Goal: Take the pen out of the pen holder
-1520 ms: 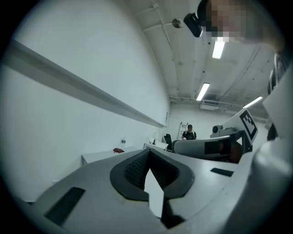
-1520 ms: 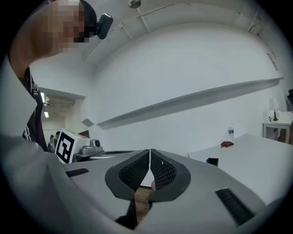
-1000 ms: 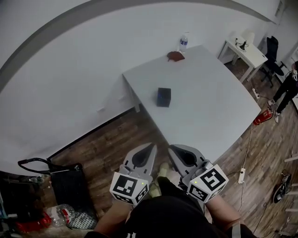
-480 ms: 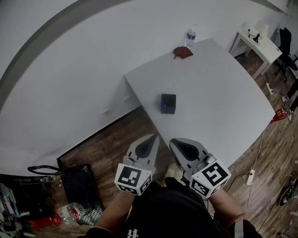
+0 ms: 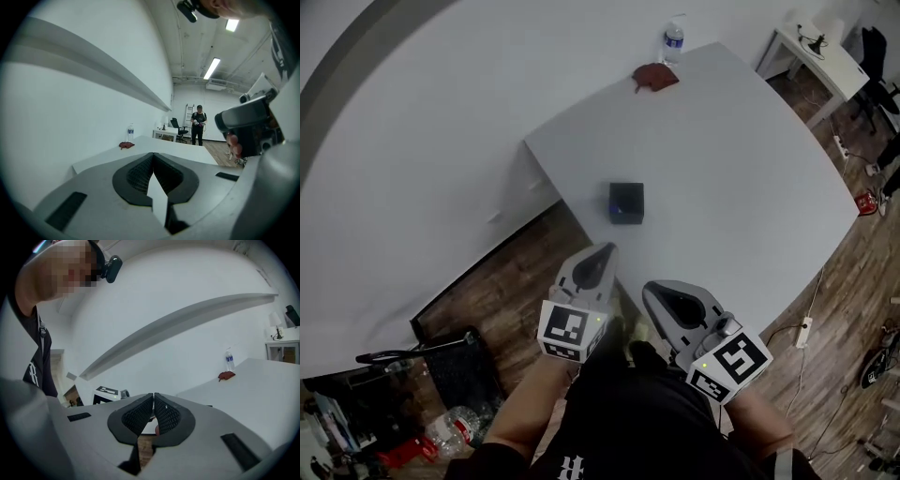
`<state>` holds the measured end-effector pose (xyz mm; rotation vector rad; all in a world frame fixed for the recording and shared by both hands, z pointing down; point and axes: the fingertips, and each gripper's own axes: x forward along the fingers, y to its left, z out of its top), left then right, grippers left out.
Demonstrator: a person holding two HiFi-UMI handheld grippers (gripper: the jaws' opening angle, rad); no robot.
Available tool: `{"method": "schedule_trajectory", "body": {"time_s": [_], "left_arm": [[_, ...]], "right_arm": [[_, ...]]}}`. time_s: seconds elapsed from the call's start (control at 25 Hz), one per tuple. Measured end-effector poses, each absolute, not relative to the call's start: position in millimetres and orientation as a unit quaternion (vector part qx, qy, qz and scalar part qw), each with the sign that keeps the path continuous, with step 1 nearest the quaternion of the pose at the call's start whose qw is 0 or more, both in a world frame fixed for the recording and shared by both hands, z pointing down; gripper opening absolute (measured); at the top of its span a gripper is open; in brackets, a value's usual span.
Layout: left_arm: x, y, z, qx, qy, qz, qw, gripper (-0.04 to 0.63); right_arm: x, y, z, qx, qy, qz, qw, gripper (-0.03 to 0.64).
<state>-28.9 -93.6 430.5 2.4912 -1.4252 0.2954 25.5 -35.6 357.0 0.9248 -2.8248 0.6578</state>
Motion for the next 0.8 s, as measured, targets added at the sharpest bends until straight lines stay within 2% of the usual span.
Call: {"method": "schedule_trajectory", "body": {"time_s": [0.52,0.56,0.64,0.8], "left_arm": [[-32.7,-161.5,514.8,0.865,-0.464,0.122,0.144,0.009],[-32.4,-164.3,518.1,0.865,-0.465,0.122,0.144,0.021],[-31.1,-168.3,524.2,0.866,-0.464,0.119,0.145,0.094],[-26.2,-171.3,537.0,0.869,-0.457,0.126,0.144,0.114]], "right_arm": [[13.4,-73.1,396.3,0.328,-0.900,0.272,0.087,0.017],[13.2,-74.6,398.4,0.328,-0.899,0.275,0.090,0.017],[12.9,-77.2,402.7,0.327,-0.897,0.280,0.095,0.017],[10.4,-82.2,408.4,0.326,-0.895,0.288,0.100,0.017]]}}
